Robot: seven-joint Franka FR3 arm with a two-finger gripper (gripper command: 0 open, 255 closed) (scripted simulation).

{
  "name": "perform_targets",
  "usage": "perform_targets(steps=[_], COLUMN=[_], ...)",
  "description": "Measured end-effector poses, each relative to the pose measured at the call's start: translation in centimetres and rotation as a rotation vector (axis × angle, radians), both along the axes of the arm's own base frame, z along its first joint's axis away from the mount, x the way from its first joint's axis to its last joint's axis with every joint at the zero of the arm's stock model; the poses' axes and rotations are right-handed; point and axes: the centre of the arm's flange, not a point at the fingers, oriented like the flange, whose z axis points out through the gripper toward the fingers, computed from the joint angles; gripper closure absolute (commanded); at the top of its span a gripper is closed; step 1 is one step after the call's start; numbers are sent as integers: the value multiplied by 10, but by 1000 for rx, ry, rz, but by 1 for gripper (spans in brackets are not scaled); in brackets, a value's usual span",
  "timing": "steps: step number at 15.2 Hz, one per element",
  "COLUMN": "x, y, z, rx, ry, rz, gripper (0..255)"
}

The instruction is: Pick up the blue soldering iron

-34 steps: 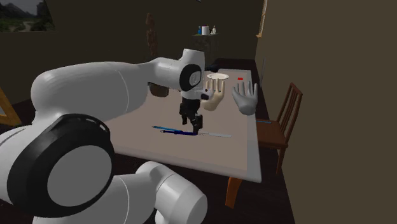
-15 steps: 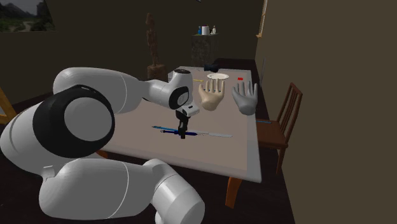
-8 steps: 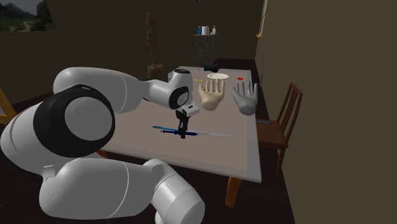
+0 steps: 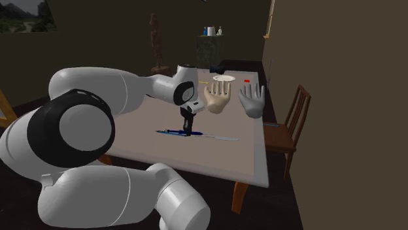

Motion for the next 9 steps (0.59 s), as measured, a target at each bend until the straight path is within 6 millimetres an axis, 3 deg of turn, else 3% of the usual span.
perform_targets(steps=[9], x=[-1], y=[2], z=[46], rx=[0], ry=[0], rz=[0], gripper=[255])
